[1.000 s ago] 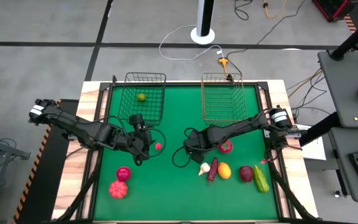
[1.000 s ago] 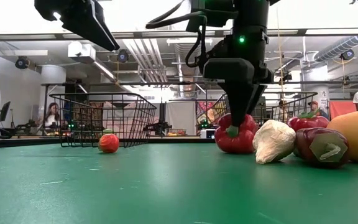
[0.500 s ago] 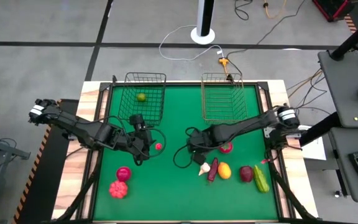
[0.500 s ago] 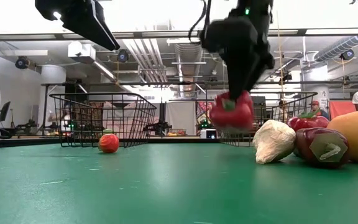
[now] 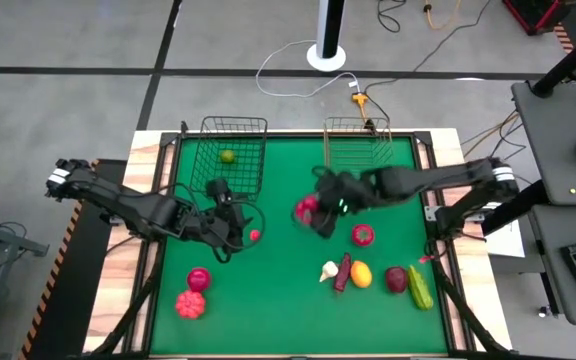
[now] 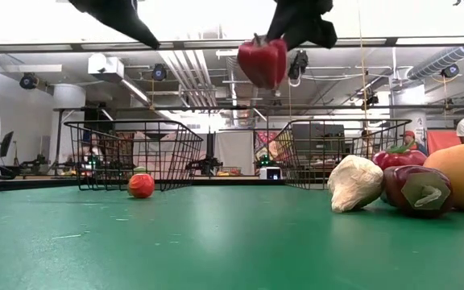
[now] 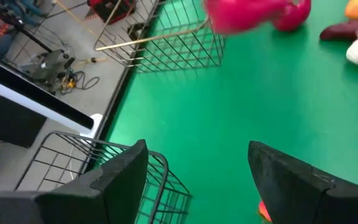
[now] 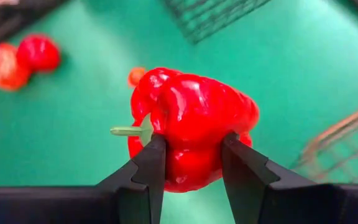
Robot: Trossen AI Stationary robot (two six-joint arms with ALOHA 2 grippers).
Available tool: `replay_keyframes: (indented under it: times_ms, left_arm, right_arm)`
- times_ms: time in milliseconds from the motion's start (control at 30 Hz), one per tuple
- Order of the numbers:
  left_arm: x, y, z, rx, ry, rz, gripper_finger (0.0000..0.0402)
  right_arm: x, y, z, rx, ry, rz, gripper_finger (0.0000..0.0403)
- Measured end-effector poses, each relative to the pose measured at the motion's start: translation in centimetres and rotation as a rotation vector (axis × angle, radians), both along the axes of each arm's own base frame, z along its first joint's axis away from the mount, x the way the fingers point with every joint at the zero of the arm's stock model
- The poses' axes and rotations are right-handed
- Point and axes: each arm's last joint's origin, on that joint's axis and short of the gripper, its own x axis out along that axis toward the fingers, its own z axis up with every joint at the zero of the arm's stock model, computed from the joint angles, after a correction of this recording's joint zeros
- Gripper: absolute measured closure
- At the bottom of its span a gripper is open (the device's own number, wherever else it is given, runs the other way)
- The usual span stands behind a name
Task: Sort produce into baskets
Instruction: Put the bell pepper into the gold wire basket
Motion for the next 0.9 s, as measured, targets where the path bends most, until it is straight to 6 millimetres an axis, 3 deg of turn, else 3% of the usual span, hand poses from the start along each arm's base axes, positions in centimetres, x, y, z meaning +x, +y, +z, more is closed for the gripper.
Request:
replay_keyframes:
  times_ms: [233,400,600,900]
  left_arm:
    - [-0.1,0.0,1.6,-0.012,-0.036,-0.001,0.0143]
    - [-0.1,0.0,1.8,-0.014,-0.042,0.0,0.0143]
    - [0.0,0.0,1.8,-0.004,-0.043,0.01,0.0143]
    - [0.1,0.1,1.8,0.006,-0.069,0.048,0.0143]
  right_arm:
    - [-2.6,-6.3,2.1,-0.045,-0.032,-0.16,0.0281]
    - [-5.2,-10.1,2.0,-0.051,0.077,-0.319,0.0284]
    - [-7.2,-13.7,-0.1,-0.094,0.327,-0.539,0.0282]
    - [-5.4,-17.5,-5.0,-0.087,0.547,-0.578,0.0279]
